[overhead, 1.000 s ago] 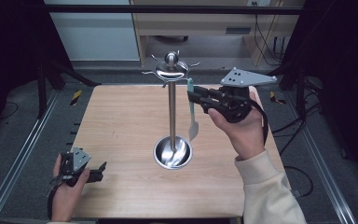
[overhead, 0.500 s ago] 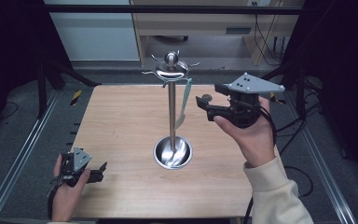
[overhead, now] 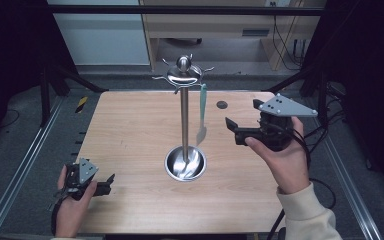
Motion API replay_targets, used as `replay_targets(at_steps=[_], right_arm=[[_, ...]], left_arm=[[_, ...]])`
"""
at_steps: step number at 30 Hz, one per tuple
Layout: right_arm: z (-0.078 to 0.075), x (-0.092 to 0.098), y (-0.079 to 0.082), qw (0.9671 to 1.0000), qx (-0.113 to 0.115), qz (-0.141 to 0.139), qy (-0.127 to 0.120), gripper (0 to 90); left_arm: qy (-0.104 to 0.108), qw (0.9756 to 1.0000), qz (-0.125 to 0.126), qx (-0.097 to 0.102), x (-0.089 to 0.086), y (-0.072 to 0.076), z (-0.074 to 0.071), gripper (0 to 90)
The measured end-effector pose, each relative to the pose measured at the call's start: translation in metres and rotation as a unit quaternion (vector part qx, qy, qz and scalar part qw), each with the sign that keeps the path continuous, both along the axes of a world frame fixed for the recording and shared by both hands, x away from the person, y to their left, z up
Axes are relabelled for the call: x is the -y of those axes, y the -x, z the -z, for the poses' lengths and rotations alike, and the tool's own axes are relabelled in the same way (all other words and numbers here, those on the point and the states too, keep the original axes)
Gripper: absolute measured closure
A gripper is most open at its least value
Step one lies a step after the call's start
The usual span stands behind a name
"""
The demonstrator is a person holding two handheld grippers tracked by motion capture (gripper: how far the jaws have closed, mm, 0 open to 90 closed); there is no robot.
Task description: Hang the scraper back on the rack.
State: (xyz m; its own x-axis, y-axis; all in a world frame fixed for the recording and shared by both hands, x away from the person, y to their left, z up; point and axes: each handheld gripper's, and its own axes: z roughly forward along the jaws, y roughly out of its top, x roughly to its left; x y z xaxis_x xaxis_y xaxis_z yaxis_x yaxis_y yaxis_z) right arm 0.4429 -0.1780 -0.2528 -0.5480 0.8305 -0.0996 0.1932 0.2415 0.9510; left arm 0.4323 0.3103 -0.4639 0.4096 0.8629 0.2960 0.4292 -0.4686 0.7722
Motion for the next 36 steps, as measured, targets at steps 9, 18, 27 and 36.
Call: replay_targets(at_steps=[9,18,27,36], right_arm=[[0.032,0.015,0.013,0.9999,-0.014,-0.006,0.008,6.1],[0.078,0.024,0.023,0.9992,-0.03,-0.014,0.022,4.5],[0.112,0.031,0.025,0.9987,-0.045,-0.006,0.022,5.7],[0.151,0.033,0.014,0.9979,-0.059,0.014,0.023,7.5]], left_arm=[[-0.002,1.0,0.001,0.0,0.0,0.0,0.0,1.9],[-0.001,1.0,0.0,0.0,0.001,0.0,0.0,1.9],[-0.003,1.0,0.001,-0.001,0.001,0.0,0.001,1.8],[0.0,1.0,-0.001,0.0,-0.001,0.0,0.0,1.9]])
